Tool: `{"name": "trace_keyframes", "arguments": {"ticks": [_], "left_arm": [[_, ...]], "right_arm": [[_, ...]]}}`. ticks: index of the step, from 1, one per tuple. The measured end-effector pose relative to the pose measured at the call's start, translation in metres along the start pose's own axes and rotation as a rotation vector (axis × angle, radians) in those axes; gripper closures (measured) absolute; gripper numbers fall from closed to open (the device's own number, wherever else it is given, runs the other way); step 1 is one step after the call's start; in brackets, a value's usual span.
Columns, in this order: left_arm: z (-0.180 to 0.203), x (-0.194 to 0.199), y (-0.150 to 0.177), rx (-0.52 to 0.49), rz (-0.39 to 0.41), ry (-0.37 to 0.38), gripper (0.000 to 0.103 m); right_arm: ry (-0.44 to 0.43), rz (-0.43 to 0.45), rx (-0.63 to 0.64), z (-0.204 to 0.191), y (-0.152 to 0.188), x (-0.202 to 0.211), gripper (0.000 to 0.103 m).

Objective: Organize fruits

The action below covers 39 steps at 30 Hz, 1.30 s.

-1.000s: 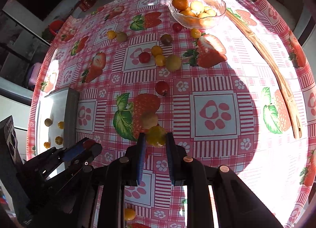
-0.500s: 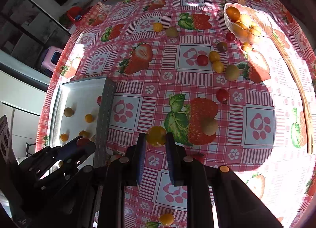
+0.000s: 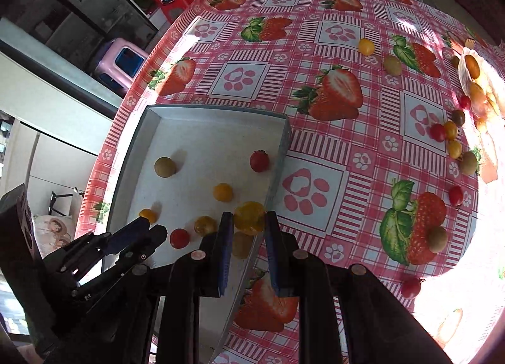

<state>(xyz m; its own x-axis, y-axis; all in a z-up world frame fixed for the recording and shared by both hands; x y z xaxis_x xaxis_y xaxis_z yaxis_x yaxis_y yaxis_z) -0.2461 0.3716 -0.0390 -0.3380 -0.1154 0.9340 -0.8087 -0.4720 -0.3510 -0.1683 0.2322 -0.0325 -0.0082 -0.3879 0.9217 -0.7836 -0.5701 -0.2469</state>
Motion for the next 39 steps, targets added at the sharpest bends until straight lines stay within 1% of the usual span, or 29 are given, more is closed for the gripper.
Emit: {"name": "trace_keyframes", "arguments": {"ticks": [5, 9, 15, 25, 26, 27, 28, 29, 30, 31, 32, 34, 36, 38, 39], "left_arm": [[-0.006, -0.016, 0.0, 0.026, -0.023, 0.002, 0.079], [-0.008, -0.02, 0.003, 0.024, -0.033, 0.005, 0.079], [-0.013, -0.024, 0.005, 0.028, -0.053, 0.002, 0.079], [-0.012, -0.027, 0.003, -0.002, -0.063, -0.018, 0.078], [-0.012, -0.028, 0.003, -0.003, -0.064, -0.02, 0.076], [-0.012, -0.028, 0.004, -0.003, -0.066, -0.023, 0.058], [-0.013, -0.027, 0.003, 0.0, -0.061, -0.033, 0.035], [-0.015, -0.024, 0.002, 0.004, -0.042, -0.047, 0.031], [-0.015, -0.023, 0.002, 0.003, -0.034, -0.05, 0.031], [-0.015, -0.023, 0.002, 0.002, -0.041, -0.048, 0.031], [-0.016, -0.024, 0.003, 0.003, -0.051, -0.051, 0.031], [-0.017, -0.025, 0.005, 0.002, -0.061, -0.053, 0.031], [-0.018, -0.025, 0.006, 0.001, -0.064, -0.058, 0.031], [-0.019, -0.025, 0.006, 0.001, -0.066, -0.061, 0.031], [-0.02, -0.025, 0.007, 0.001, -0.067, -0.063, 0.031]], "right_arm": [[0.014, -0.024, 0.02, -0.009, -0.015, -0.023, 0.081], [0.031, -0.039, 0.041, -0.011, -0.023, -0.038, 0.081], [0.033, -0.055, 0.055, -0.019, -0.035, -0.057, 0.081], [0.046, -0.103, 0.055, -0.017, -0.034, -0.076, 0.079], [0.048, -0.103, 0.062, -0.017, -0.033, -0.076, 0.079], [0.051, -0.105, 0.067, -0.019, -0.035, -0.078, 0.079], [0.05, -0.109, 0.07, -0.019, -0.035, -0.079, 0.078], [0.043, -0.112, 0.07, -0.02, -0.035, -0.079, 0.076], [0.035, -0.115, 0.067, -0.021, -0.036, -0.08, 0.073], [0.029, -0.117, 0.065, -0.022, -0.037, -0.081, 0.066], [0.032, -0.115, 0.065, -0.024, -0.039, -0.081, 0.056], [0.031, -0.108, 0.062, -0.025, -0.043, -0.08, 0.045], [0.015, -0.099, 0.049, -0.025, -0.047, -0.075, 0.038], [-0.005, -0.076, 0.034, -0.026, -0.053, -0.068, 0.026], [-0.016, -0.065, 0.027, -0.027, -0.054, -0.064, 0.025]]}}
Point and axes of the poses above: each gripper's, at about its wrist camera, not at the fingertips, and x roughly against the way its jaws point, z to its right, y to its underside, the point moved 9 cm from there along -x, roughly the way its jaws point, and after that the axes turned 2 degrees about -y, right-handed, at the moved point
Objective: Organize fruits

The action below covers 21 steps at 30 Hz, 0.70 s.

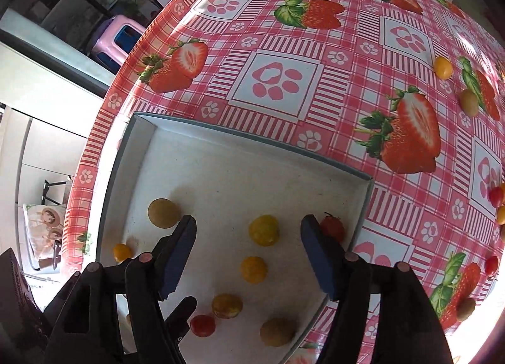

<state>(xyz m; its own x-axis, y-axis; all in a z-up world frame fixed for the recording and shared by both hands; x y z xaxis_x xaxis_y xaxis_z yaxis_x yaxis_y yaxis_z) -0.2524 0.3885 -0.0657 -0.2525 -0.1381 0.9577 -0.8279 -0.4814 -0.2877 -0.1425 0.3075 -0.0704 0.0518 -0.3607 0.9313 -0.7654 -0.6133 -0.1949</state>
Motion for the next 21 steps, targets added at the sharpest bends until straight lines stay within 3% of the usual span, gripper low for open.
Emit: {"name": "trace_keyframes", "arguments": {"ticks": [9, 15, 21], "left_arm": [[0.007, 0.004, -0.002, -0.026, -0.003, -0.01, 0.031], [0.02, 0.016, -0.009, -0.069, 0.015, -0.005, 0.031], [0.05, 0.029, -0.017, -0.147, 0.033, 0.014, 0.031]], "right_arm": [[-0.024, 0.069, -0.038, 0.008, 0.003, 0.033, 0.025], [0.042, 0.11, -0.062, 0.035, 0.03, 0.063, 0.025], [0.137, 0.13, -0.147, 0.092, 0.07, 0.097, 0.025]]}}
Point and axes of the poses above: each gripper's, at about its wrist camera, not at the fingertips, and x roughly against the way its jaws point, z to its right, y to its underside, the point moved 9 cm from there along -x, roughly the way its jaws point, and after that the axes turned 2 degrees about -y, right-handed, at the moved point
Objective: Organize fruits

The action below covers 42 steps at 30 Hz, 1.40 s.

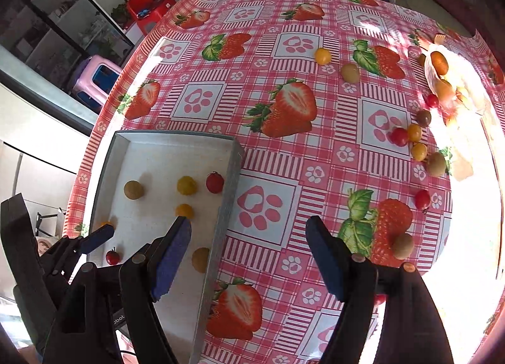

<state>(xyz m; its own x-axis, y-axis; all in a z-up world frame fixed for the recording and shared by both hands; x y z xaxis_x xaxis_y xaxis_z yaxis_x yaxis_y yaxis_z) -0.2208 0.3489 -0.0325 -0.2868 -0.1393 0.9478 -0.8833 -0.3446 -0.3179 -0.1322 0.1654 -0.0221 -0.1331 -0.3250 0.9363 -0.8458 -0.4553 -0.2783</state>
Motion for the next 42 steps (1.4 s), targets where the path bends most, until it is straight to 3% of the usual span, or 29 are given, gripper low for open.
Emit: {"name": "trace_keyframes", "arguments": {"ticks": [7, 13, 18, 24, 29, 39, 42], "left_arm": [[0.062, 0.015, -0.002, -0.107, 0.01, 0.072, 0.031], [0.124, 0.019, 0.013, -0.187, -0.011, 0.136, 0.031], [0.164, 0.015, 0.023, -0.211, -0.025, 0.173, 0.031], [0.2, 0.008, 0.025, -0.205, -0.01, 0.212, 0.031], [0.219, 0.0, 0.017, -0.183, 0.007, 0.222, 0.031], [0.244, -0.023, 0.005, -0.18, 0.001, 0.211, 0.031], [0.249, -0.027, 0.006, -0.194, -0.004, 0.2, 0.031]], "right_arm": [[0.118, -0.018, -0.164, 0.092, 0.035, 0.017, 0.025], [0.096, -0.037, -0.259, 0.134, 0.041, 0.015, 0.025], [0.067, -0.039, -0.255, 0.142, 0.035, 0.007, 0.029], [0.043, -0.024, -0.213, 0.152, 0.011, 0.0, 0.043], [-0.005, -0.046, -0.195, 0.163, -0.004, -0.011, 0.054], [-0.07, -0.054, -0.126, 0.161, -0.022, -0.025, 0.059], [-0.074, -0.061, -0.104, 0.158, -0.027, -0.029, 0.068]]}}
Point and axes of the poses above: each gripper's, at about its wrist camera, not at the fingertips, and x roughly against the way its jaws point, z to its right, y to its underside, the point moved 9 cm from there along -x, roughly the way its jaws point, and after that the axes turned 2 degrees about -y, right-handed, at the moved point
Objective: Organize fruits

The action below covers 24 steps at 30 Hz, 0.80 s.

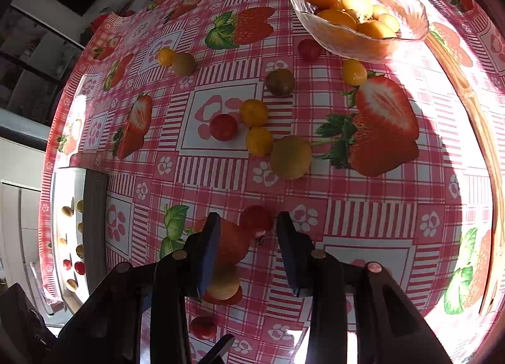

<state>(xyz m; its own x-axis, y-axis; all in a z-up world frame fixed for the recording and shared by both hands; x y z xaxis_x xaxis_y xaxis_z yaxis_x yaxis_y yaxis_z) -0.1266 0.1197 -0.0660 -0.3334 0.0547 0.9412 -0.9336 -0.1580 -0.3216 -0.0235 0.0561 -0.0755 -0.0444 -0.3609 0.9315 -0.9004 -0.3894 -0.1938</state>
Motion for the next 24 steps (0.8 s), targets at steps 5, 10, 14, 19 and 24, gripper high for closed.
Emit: {"name": "trace_keyframes", "arguments": {"ticks": [5, 10, 14, 19, 24], "left_arm": [[0.005, -0.002, 0.0, -0.039, 0.003, -0.036, 0.031], [0.004, 0.001, 0.004, -0.076, 0.015, -0.083, 0.062], [-0.001, 0.004, 0.004, -0.074, 0.011, -0.061, 0.083], [-0.013, 0.005, 0.004, 0.044, -0.016, 0.064, 0.085], [-0.018, 0.005, 0.007, 0.055, -0.022, 0.085, 0.085]], "right_arm": [[0.005, -0.002, 0.004, 0.002, 0.0, 0.0, 0.08], [0.02, 0.008, 0.006, 0.004, 0.002, 0.003, 0.08], [0.016, 0.02, -0.016, 0.007, 0.004, 0.008, 0.08], [0.013, 0.04, -0.041, 0.01, 0.009, 0.019, 0.08], [0.002, 0.049, -0.067, 0.011, 0.014, 0.025, 0.08]]}}
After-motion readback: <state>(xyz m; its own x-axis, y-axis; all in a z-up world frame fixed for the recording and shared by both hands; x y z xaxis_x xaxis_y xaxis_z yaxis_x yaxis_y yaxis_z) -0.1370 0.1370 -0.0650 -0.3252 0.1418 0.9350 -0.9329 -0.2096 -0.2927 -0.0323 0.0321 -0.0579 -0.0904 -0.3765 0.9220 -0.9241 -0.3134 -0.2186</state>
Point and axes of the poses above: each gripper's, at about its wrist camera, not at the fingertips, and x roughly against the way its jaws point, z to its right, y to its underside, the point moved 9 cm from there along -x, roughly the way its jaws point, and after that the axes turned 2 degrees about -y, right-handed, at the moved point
